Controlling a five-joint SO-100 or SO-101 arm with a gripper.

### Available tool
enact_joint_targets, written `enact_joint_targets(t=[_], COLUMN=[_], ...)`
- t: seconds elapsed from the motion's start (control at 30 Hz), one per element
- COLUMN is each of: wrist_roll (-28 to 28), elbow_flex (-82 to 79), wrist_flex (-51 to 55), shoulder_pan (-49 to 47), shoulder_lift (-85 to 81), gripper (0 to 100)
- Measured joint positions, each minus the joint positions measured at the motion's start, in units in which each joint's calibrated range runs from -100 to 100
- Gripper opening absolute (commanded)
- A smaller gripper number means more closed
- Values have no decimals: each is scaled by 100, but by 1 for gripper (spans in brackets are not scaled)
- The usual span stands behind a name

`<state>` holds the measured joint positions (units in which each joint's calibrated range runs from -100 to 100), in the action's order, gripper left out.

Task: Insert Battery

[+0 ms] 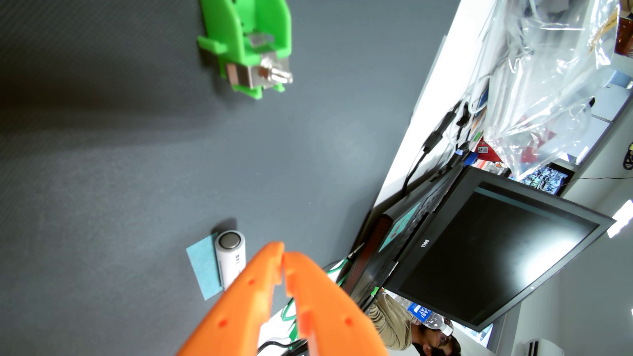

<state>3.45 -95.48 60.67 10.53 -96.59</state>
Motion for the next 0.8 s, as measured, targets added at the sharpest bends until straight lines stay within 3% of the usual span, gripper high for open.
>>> enact_joint_targets(t=[0.8], wrist_roll=[-26], elbow_flex=[18], wrist_flex=[8], shoulder_pan=[49], shoulder_lift=[0], gripper=[1])
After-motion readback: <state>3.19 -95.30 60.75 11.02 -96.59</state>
